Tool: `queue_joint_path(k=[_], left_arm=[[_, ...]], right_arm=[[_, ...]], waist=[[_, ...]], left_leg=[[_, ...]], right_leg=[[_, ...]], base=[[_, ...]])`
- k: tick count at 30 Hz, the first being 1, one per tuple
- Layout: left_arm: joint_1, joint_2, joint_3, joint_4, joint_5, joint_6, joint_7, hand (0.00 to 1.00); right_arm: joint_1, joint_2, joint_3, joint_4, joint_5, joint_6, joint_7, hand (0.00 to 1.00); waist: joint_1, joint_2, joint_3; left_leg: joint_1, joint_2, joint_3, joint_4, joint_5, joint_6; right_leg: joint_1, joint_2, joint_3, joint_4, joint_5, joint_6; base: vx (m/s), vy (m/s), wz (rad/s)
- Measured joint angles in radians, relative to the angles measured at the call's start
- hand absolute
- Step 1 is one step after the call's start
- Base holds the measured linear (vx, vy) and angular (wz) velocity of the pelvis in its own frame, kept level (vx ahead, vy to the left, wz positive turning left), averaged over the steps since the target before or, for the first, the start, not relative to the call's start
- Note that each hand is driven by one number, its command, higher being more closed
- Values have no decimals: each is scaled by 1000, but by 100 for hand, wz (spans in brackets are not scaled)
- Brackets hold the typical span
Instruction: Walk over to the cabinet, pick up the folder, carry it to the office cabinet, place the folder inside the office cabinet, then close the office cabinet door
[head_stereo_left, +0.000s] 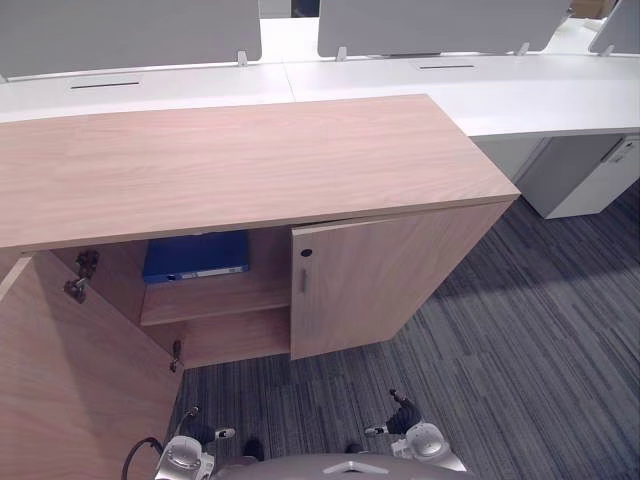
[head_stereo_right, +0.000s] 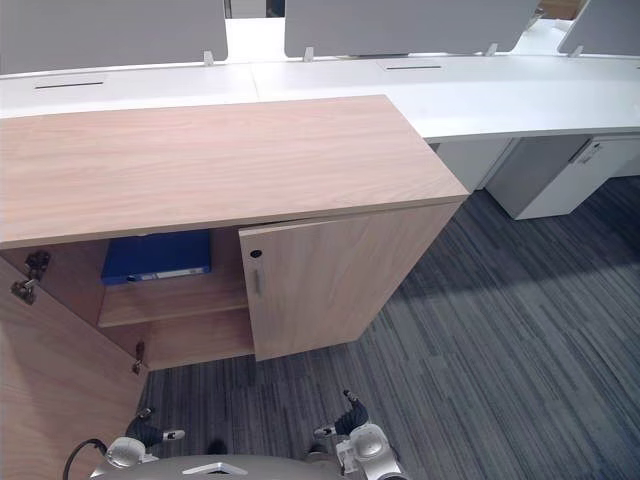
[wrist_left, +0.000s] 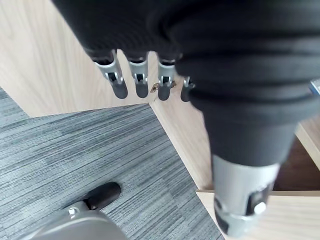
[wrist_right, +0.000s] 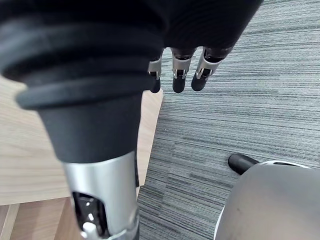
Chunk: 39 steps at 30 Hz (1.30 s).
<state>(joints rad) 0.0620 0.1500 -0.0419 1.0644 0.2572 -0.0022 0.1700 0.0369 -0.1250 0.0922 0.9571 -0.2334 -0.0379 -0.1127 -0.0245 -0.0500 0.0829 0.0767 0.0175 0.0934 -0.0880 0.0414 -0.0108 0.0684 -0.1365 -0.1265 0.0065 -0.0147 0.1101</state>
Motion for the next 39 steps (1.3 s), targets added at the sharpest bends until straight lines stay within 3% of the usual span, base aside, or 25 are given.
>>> queue_joint_path(k=[7,11,15,18,19,20,21,22,23,24,26,30,36,39], left_arm=[[0,12,3,-6,-51,-1,-2,0],[0,4,23,-40,-113,-13,-1,0],[-7,-16,42,-74,-152,-23,4,0],[-18,-33,40,-101,-174,-24,5,0],[-27,-34,60,-115,-180,-30,2,0],[-33,-44,91,-110,-177,-30,1,0],[-27,-47,100,-105,-177,-29,1,0],[-18,-56,103,-100,-176,-29,0,0],[-7,-75,109,-93,-176,-29,0,0],[-1,-85,112,-90,-176,-29,0,0],[4,-79,128,-89,-176,-28,-2,0],[10,-69,143,-75,-177,-27,-1,0],[19,-70,199,-66,-202,-28,1,0],[49,-69,297,-74,-265,-28,8,0]], right_arm=[[-19,4,-44,8,3,4,-2,0],[-10,3,-65,14,12,8,-5,0],[-20,2,-68,25,41,18,-17,0],[-62,16,-92,43,49,21,-35,0],[-66,36,-107,43,49,20,-41,0],[-69,40,-122,39,50,17,-43,0],[-68,36,-133,36,51,16,-42,0],[-60,43,-146,33,52,17,-43,0],[-40,38,-154,33,52,17,-42,0],[-33,34,-163,29,61,17,-41,0],[-26,45,-187,38,72,21,-41,0],[-11,56,-194,42,72,21,-41,0],[-12,57,-195,43,72,22,-40,0],[-17,55,-219,43,73,22,-41,0]], waist=[[4,-5,20],[19,-5,25],[26,6,41],[14,18,69],[21,3,76],[26,-7,80],[20,-16,84],[10,-11,83],[7,10,76],[7,26,70],[10,2,57],[14,-6,47],[16,-5,32],[15,6,23]], left_leg=[[-38,1,8,1,6,3],[-77,-1,-96,1,30,-3],[-144,1,-205,8,79,-18],[-208,-8,-190,7,201,-88],[-240,-4,-88,70,148,-77],[-256,-2,27,231,21,-20],[-248,-5,60,301,-36,-6],[-201,-1,91,371,-114,-14],[-133,9,94,323,-163,-30],[-106,10,82,263,-178,-12],[-61,-29,68,136,-95,10],[-11,-58,37,40,-32,30],[14,-66,13,9,-1,40],[16,-66,10,5,1,38]], right_leg=[[-104,-4,28,128,-43,5],[-103,1,1,159,-85,-4],[-99,21,-21,155,-106,-39],[-107,24,-69,179,-104,-68],[-103,-1,-92,165,-99,-75],[-93,-22,-127,162,-103,-60],[-86,-35,-140,165,-102,-59],[-69,-46,-154,161,-101,-49],[-59,-36,-160,152,-99,-36],[-59,-25,-160,149,-101,-32],[-48,-33,-150,107,-64,-22],[-13,-39,-157,65,-39,-14],[7,-37,-163,48,-31,-5],[19,-31,-166,37,-24,-7]], base=[[-16,-6,-5],[30,-42,68],[1,-34,101],[-112,-9,136],[-173,30,99],[-119,29,82],[-109,15,58],[-115,67,45],[-116,87,35],[-99,104,21],[-99,106,17],[-62,61,19],[-42,15,11],[-1,-3,2]])
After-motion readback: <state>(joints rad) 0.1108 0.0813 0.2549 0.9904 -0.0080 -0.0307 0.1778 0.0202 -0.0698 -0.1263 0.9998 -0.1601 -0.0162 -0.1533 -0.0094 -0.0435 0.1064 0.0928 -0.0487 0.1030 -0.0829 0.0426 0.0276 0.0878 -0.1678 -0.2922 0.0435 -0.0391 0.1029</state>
